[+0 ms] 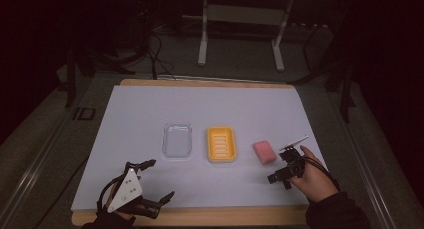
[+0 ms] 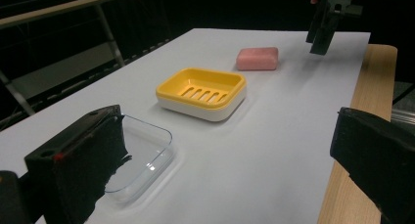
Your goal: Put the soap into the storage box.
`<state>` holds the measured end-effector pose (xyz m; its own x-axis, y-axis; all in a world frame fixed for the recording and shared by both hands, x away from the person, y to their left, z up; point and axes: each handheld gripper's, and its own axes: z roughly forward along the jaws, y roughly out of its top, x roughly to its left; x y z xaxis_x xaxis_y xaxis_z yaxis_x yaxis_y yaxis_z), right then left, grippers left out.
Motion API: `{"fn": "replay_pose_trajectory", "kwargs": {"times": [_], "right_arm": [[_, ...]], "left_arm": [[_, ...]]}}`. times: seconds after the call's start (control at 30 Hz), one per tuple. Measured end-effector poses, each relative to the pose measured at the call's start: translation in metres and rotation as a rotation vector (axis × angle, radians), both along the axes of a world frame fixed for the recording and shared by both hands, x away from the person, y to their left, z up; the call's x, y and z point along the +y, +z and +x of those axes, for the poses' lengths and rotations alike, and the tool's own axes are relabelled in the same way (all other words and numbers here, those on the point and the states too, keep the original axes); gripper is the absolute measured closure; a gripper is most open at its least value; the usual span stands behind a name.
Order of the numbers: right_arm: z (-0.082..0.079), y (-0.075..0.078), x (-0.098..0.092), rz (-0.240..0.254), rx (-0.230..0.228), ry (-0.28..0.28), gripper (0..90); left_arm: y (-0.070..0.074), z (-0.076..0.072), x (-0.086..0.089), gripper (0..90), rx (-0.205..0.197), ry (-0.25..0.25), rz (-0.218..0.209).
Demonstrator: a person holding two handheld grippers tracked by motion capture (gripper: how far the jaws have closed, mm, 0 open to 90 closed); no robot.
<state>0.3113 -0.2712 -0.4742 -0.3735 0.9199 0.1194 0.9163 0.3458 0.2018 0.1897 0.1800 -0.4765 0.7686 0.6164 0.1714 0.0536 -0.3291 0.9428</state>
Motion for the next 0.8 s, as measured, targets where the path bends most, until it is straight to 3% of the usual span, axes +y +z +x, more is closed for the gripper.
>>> {"fn": "replay_pose_trajectory", "kwargs": {"times": [0.27,0.5,0.8], "right_arm": [[0.008,0.002,0.0,-0.043,0.07,-0.022,15.0],[0.017,0.004,0.005,-0.105,0.117,-0.036,21.2],[0.029,0.006,0.012,-0.102,0.131,-0.023,17.5]], "left_arm": [[0.0,0.0,0.0,0.7,0.0,-0.001,0.001],[0.0,0.0,0.0,0.6,0.0,-0.002,0.002],[0.0,0.0,0.0,0.6,0.001,-0.002,0.003]]}}
